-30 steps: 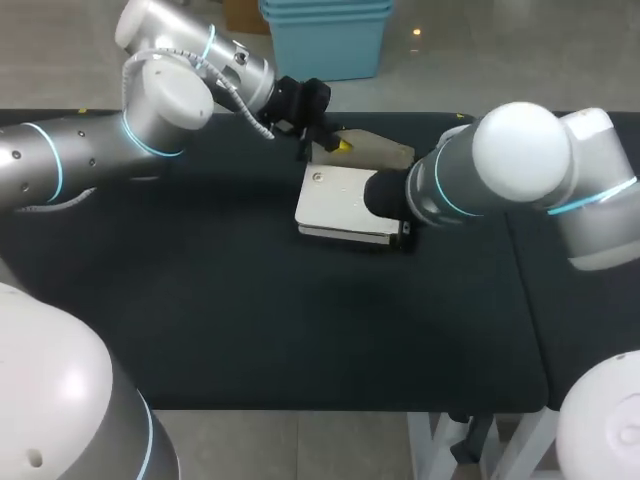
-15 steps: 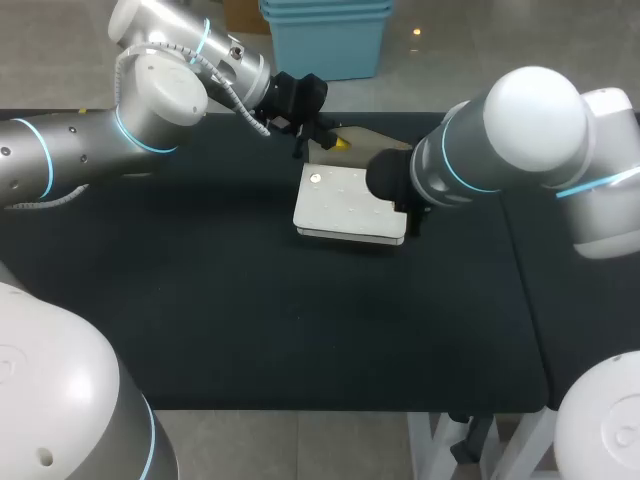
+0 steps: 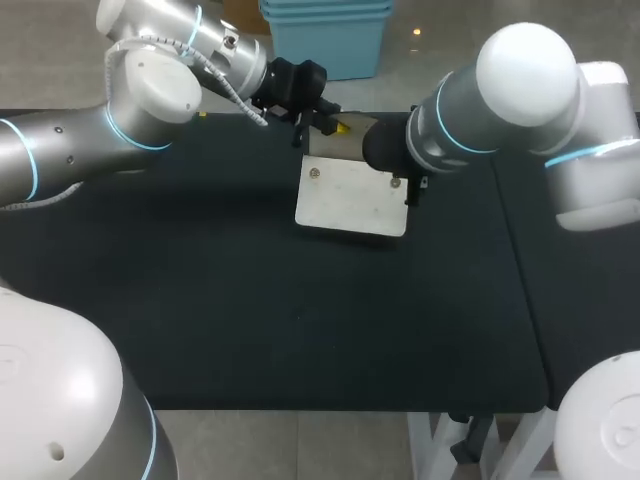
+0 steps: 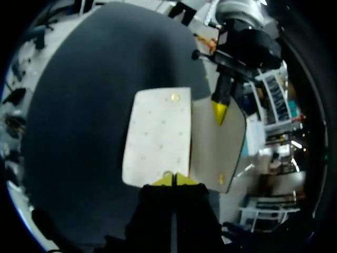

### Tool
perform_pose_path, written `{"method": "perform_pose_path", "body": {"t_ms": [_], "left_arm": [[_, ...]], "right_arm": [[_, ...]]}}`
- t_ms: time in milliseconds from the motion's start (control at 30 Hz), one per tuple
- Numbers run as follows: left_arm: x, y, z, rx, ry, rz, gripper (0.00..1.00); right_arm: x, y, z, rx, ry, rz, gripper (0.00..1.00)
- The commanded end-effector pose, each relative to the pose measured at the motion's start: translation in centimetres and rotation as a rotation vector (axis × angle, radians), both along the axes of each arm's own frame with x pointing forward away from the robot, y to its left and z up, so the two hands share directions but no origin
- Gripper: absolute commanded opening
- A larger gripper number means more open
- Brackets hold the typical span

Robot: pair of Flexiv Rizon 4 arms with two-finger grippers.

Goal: Pick up the bag, open it, inspect its contents, close it, and place it on the opposite side

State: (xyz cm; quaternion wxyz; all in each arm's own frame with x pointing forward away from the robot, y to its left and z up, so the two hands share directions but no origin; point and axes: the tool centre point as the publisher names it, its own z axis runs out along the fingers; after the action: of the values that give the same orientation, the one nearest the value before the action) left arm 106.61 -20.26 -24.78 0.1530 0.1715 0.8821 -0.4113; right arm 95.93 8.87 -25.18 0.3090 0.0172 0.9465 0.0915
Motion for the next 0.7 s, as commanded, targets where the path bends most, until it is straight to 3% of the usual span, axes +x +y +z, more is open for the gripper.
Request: {"method": "perform_pose_path", "body": {"t_ms": [33,267,700], "left_arm": [[-1.3,0.5,0.9,-0.005,-0.015,0.014,0.0],[-1.7,0.5,1.3,-0.024,0.016,0.011,0.0],[-2.4,0.7,3.0,-0.019,0.024,0.015,0.0]], "right_arm": [[1.5,1.1,0.8,-0.029,0.022,-0.005,0.0],[2.8,2.1,0.8,-0.046,0.005,0.019,0.0],[4.3,1.7,-0.6,-0.077,-0.009,0.022,0.0]]}}
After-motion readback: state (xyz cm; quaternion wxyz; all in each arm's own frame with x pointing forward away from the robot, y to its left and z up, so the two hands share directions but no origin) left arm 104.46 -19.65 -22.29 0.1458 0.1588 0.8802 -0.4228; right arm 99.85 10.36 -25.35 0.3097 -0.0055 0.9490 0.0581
